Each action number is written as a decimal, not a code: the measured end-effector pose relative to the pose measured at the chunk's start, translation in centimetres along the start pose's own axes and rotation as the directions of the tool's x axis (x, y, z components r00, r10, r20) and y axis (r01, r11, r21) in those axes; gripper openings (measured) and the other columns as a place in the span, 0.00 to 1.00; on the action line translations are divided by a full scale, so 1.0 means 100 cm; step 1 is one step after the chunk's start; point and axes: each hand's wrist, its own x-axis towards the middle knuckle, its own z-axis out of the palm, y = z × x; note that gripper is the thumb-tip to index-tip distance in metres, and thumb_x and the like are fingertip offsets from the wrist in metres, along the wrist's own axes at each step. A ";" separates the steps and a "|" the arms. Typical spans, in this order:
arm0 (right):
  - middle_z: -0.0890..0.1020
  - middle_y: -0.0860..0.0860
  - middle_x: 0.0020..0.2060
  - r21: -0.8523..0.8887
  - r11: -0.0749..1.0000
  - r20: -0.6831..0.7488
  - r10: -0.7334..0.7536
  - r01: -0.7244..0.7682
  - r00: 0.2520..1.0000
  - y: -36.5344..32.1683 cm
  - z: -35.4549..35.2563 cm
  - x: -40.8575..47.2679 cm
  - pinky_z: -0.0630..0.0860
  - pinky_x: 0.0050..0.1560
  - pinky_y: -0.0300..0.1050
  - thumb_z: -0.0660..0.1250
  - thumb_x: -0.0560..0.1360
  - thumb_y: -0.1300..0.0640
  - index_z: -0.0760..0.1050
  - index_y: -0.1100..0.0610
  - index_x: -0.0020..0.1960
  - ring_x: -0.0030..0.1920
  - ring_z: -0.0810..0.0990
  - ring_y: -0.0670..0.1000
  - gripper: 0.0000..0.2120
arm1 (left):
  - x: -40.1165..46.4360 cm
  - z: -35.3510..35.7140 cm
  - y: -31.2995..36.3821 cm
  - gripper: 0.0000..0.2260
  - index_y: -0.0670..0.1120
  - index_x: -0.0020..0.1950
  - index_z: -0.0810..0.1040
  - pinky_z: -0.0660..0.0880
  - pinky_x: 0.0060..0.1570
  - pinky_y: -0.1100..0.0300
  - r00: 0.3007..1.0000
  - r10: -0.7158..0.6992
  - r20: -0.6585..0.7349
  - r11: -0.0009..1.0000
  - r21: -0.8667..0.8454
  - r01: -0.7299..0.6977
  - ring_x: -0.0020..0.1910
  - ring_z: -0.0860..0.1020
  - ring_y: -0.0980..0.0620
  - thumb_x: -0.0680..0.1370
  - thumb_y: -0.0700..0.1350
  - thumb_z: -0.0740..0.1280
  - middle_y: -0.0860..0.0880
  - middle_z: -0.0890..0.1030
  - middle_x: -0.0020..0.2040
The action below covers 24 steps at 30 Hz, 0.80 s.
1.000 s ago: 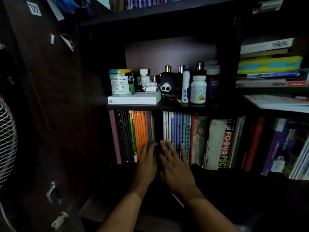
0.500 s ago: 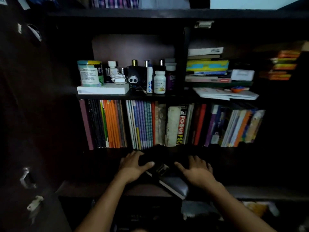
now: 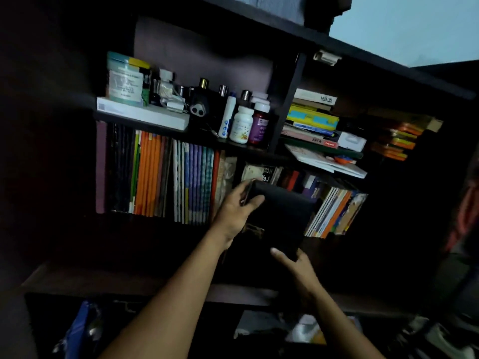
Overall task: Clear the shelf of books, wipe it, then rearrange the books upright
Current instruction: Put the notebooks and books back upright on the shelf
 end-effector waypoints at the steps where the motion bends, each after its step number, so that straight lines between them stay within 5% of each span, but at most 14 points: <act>1: 0.87 0.53 0.53 0.001 1.000 0.033 -0.005 0.005 0.999 -0.004 -0.003 0.002 0.81 0.54 0.46 0.74 0.73 0.55 0.79 0.55 0.61 0.53 0.86 0.51 0.17 | 0.008 0.002 0.004 0.19 0.51 0.72 0.74 0.72 0.68 0.55 0.998 0.009 0.062 0.998 0.069 -0.013 0.66 0.77 0.55 0.81 0.45 0.69 0.53 0.80 0.66; 5: 0.86 0.51 0.54 -0.109 0.984 -0.181 -0.158 0.140 0.971 -0.006 -0.008 0.013 0.80 0.57 0.50 0.75 0.73 0.51 0.78 0.56 0.64 0.55 0.85 0.51 0.21 | 0.027 -0.009 0.000 0.19 0.52 0.77 0.68 0.65 0.71 0.57 0.996 0.086 0.033 0.912 0.399 -0.092 0.72 0.69 0.56 0.86 0.50 0.58 0.54 0.73 0.72; 6: 0.85 0.50 0.55 -0.141 0.980 -0.259 -0.177 0.144 0.950 -0.002 -0.003 0.014 0.79 0.58 0.48 0.75 0.73 0.51 0.77 0.56 0.65 0.56 0.84 0.50 0.22 | 0.028 -0.018 -0.010 0.19 0.50 0.77 0.68 0.64 0.71 0.56 0.982 0.190 0.021 0.770 0.618 -0.162 0.74 0.69 0.51 0.86 0.48 0.56 0.51 0.72 0.74; 8: 0.82 0.48 0.57 -0.185 0.973 -0.389 -0.200 0.137 0.899 0.007 0.011 0.012 0.75 0.59 0.44 0.74 0.75 0.52 0.74 0.56 0.70 0.58 0.81 0.48 0.25 | 0.022 -0.034 -0.041 0.23 0.48 0.79 0.65 0.62 0.74 0.50 0.939 0.311 0.148 0.307 0.919 -0.246 0.78 0.63 0.44 0.83 0.42 0.60 0.48 0.67 0.78; 9: 0.81 0.48 0.58 -0.200 0.970 -0.421 -0.210 0.136 0.882 0.012 0.016 0.012 0.73 0.60 0.42 0.73 0.76 0.52 0.71 0.55 0.72 0.58 0.79 0.47 0.27 | 0.020 -0.037 -0.056 0.28 0.48 0.80 0.63 0.61 0.75 0.45 0.923 0.312 0.224 0.123 0.954 -0.273 0.80 0.58 0.43 0.79 0.40 0.63 0.48 0.63 0.80; 11: 0.79 0.47 0.60 -0.201 0.969 -0.418 -0.216 0.141 0.882 0.018 0.021 0.015 0.73 0.61 0.42 0.71 0.77 0.50 0.68 0.52 0.76 0.59 0.77 0.46 0.29 | 0.016 -0.036 -0.074 0.36 0.48 0.82 0.57 0.57 0.75 0.37 0.908 0.255 0.333 -0.061 0.943 -0.329 0.82 0.48 0.42 0.74 0.40 0.63 0.47 0.53 0.83; 14: 0.80 0.45 0.60 -0.213 0.965 -0.399 -0.227 0.151 0.888 0.028 0.017 0.024 0.75 0.63 0.45 0.72 0.77 0.49 0.69 0.50 0.75 0.60 0.78 0.46 0.28 | 0.030 -0.028 -0.089 0.41 0.54 0.83 0.46 0.47 0.76 0.33 0.888 0.252 0.385 -0.156 0.922 -0.355 0.81 0.37 0.44 0.74 0.40 0.61 0.48 0.41 0.83; 19: 0.82 0.42 0.54 -0.213 0.965 -0.393 -0.228 0.153 0.891 0.033 0.011 0.030 0.79 0.60 0.50 0.73 0.75 0.51 0.76 0.53 0.68 0.56 0.81 0.45 0.22 | 0.051 -0.032 -0.110 0.46 0.52 0.83 0.52 0.50 0.74 0.31 0.906 0.342 0.251 -0.202 0.961 -0.190 0.82 0.47 0.40 0.72 0.49 0.75 0.48 0.47 0.83; 24: 0.83 0.40 0.50 -0.237 0.955 -0.369 -0.259 0.179 0.893 0.034 0.012 0.034 0.78 0.51 0.34 0.75 0.74 0.51 0.77 0.49 0.64 0.53 0.81 0.38 0.19 | 0.050 -0.035 -0.110 0.44 0.56 0.82 0.54 0.49 0.77 0.37 0.888 0.433 0.152 -0.136 0.985 -0.102 0.81 0.48 0.36 0.72 0.48 0.74 0.44 0.51 0.83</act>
